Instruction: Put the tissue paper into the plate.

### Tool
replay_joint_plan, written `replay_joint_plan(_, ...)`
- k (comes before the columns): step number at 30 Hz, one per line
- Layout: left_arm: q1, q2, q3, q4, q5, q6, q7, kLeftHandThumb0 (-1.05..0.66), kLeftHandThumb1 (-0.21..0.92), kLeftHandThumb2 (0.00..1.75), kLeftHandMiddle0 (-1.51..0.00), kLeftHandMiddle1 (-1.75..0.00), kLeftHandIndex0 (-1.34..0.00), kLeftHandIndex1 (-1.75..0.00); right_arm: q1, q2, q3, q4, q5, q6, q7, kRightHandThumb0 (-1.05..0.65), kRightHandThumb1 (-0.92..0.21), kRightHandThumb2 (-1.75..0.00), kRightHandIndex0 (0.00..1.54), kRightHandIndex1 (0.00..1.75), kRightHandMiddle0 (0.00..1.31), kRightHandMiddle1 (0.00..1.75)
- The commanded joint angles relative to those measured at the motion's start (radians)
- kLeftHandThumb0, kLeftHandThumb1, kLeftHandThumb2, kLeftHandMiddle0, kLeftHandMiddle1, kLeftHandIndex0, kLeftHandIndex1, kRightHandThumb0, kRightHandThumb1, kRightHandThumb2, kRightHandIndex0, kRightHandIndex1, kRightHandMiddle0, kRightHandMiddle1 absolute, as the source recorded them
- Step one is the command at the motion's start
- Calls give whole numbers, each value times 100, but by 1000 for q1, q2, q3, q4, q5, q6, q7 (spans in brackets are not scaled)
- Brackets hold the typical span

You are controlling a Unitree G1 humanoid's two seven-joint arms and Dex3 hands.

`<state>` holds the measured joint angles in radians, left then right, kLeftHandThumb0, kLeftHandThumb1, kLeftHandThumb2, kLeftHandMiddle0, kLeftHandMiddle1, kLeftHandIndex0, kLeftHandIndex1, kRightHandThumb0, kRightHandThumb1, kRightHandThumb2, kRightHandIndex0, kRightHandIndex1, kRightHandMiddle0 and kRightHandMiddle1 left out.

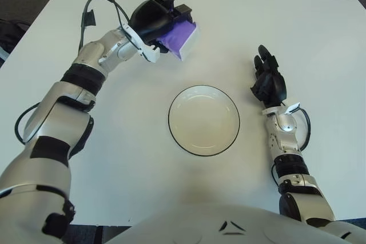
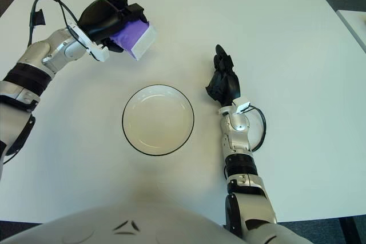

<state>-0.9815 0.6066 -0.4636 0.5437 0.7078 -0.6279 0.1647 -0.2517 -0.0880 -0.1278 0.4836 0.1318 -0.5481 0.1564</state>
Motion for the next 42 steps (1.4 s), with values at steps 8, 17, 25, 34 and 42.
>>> replay_joint_plan(8,133,11,68,-336,-79,26,-212,-1,-9,175,-88,-175,-76,-166,125,13,-3,163,-14,25,1,-78,-92,-101,7,0,0,22)
replay_joint_plan(17,165,25,98,-472,-135,-18,-332,-1,-9,175,-89,-175,-75,-166,117,11,1,180,-25,25,-8,-77,-92,-102,8,1,0,23)
replay_joint_plan(25,190,37,90,-524,-278,-71,-477,-1,-8,173,-89,-175,-76,-164,120,7,5,185,-24,45,-3,-77,-92,-102,6,0,0,24)
replay_joint_plan(34,409,27,75,-759,-308,-79,-520,-1,-9,174,-90,-175,-75,-164,75,-25,7,288,-51,-87,12,-73,-92,-102,4,0,0,27)
replay_joint_plan(42,446,11,99,-821,-245,-144,-506,-10,1,165,-95,-175,-70,-168,71,-65,37,312,-113,-119,-25,-75,-92,-104,1,0,0,20)
